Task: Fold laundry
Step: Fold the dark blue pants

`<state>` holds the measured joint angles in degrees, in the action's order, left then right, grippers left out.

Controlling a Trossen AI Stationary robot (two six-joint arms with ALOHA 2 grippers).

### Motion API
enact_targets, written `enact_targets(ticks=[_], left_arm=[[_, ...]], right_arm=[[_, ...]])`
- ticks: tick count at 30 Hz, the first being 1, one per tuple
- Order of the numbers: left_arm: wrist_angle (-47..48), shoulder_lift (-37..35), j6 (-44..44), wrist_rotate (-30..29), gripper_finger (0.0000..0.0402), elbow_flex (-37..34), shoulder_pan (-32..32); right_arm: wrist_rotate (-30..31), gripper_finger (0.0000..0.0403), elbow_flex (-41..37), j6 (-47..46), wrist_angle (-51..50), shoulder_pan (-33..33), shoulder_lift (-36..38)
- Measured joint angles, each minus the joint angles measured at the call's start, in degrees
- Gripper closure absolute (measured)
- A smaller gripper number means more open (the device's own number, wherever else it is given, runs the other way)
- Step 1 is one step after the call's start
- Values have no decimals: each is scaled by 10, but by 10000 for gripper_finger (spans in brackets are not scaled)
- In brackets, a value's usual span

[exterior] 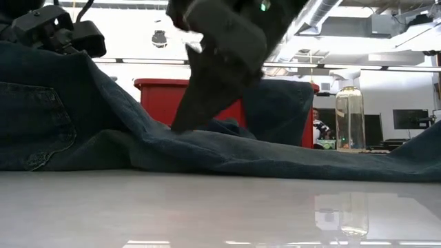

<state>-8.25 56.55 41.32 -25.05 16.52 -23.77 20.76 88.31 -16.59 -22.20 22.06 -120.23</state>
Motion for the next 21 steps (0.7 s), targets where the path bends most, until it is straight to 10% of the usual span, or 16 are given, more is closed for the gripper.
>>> enact_targets(ticks=[11, 21], left_arm=[[7, 0, 13, 0, 402, 1, 0], [13, 0, 15, 4, 401, 1, 0]], right_arm=[[52, 178, 2, -56, -58, 0, -38], [62, 380, 19, -64, -107, -4, -38]])
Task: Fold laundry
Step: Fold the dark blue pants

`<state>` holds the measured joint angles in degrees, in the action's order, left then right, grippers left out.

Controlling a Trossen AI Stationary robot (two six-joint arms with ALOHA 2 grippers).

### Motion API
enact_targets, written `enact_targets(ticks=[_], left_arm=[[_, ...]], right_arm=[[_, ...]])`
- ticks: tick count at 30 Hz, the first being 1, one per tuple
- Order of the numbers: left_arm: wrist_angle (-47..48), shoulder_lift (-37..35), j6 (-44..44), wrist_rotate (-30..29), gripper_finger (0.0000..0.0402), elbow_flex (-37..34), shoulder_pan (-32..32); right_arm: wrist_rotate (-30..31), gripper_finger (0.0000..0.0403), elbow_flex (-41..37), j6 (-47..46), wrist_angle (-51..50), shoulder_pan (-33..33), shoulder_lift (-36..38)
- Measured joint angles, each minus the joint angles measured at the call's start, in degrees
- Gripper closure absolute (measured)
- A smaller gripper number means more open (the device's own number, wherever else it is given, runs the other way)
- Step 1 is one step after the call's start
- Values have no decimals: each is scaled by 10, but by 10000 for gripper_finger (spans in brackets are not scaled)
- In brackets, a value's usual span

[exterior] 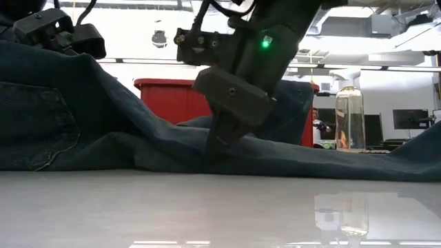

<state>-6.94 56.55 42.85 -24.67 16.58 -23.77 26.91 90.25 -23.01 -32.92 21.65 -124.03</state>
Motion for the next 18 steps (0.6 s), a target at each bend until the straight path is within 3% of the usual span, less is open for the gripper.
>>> enact_targets(ticks=[7, 18], left_arm=[[9, 0, 3, -1, 401, 0, 0], [21, 0, 23, -3, 401, 0, 0]], right_arm=[[-8, 388, 39, 20, -57, 2, 0], [-9, 388, 231, 83, -170, 58, 2]])
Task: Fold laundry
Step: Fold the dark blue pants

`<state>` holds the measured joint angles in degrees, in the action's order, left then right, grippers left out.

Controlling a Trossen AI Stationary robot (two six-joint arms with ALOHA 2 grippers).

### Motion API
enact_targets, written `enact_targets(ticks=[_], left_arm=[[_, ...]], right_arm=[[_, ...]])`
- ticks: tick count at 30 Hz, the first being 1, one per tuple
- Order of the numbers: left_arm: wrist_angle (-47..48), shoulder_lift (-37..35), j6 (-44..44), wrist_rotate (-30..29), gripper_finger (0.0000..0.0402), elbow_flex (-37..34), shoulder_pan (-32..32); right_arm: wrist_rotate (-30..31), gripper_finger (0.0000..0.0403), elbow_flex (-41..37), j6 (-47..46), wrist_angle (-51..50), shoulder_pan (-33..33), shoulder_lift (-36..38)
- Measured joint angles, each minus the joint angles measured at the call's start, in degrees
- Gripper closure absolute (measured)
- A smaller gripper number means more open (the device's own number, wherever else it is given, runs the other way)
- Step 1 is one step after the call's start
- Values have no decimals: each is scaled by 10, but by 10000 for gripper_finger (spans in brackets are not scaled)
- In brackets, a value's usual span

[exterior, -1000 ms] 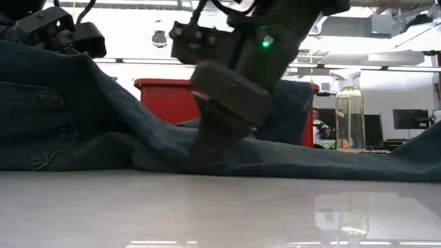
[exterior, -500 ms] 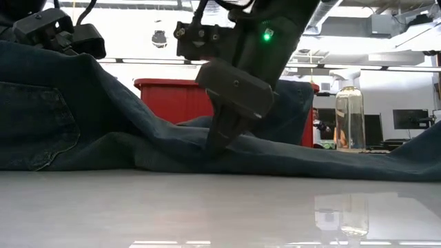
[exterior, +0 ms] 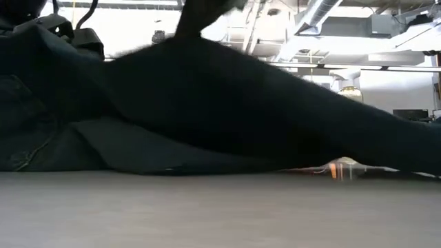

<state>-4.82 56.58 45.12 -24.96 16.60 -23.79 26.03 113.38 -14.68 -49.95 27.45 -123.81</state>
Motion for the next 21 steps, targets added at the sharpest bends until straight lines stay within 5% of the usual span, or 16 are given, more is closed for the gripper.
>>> enact_targets(ticks=[13, 21], left_arm=[[16, 0, 13, 0, 401, 0, 0], [15, 0, 41, 5, 401, 0, 0]], right_arm=[[2, 388, -26, -139, -130, 76, -3], [-37, 380, -60, -177, -122, 99, -3]])
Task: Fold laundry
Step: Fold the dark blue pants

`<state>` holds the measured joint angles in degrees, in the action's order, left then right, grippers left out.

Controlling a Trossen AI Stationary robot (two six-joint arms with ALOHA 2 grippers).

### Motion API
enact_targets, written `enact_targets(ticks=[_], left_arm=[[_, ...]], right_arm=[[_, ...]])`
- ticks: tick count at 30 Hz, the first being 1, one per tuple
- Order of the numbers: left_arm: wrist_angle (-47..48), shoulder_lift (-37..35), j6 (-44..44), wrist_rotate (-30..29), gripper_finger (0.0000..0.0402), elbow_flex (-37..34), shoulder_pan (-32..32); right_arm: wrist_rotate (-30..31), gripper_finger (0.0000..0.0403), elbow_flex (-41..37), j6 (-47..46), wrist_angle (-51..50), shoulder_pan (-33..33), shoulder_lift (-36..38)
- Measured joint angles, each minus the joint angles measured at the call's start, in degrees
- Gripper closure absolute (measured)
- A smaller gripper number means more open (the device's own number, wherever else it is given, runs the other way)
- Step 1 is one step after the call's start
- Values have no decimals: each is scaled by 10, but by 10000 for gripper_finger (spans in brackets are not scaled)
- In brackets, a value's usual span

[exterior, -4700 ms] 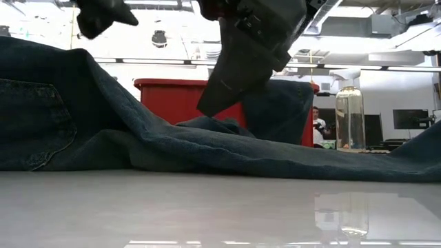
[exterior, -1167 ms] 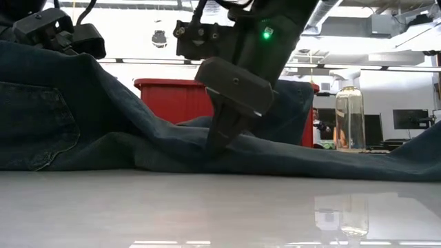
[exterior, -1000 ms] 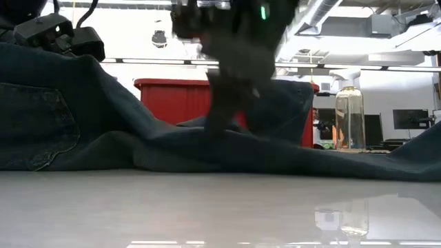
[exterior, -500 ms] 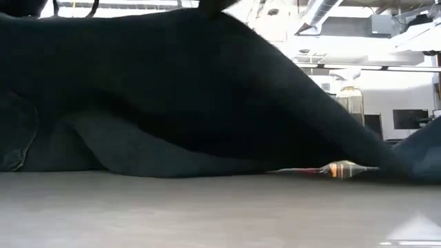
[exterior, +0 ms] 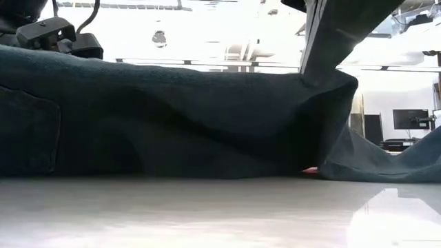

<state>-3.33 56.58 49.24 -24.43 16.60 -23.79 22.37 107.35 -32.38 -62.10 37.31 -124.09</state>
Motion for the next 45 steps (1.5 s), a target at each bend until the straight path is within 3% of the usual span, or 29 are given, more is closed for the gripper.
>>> enact_targets(ticks=[12, 18, 28, 33, 37, 40, 45], left_arm=[[63, 0, 71, 2, 401, 0, 0], [88, 0, 137, 36, 401, 0, 9], [134, -1, 215, 74, 401, 26, 30], [180, -22, 180, 103, 401, 118, 28], [295, -21, 195, 98, 401, 197, 8], [359, -1, 235, 86, 402, 212, -18], [367, 30, 271, 86, 401, 212, -42]], right_arm=[[-20, 342, 0, -4, 47, 6, 0], [-18, 326, 0, -1, 47, 16, 0], [-50, 261, 0, -6, 38, 42, 0], [-28, 247, 0, -19, 39, 59, 0], [-3, 246, 0, -50, 39, 63, 0], [32, 246, -8, -60, 45, 63, 1], [101, 246, -17, -7, 87, 40, 1]])
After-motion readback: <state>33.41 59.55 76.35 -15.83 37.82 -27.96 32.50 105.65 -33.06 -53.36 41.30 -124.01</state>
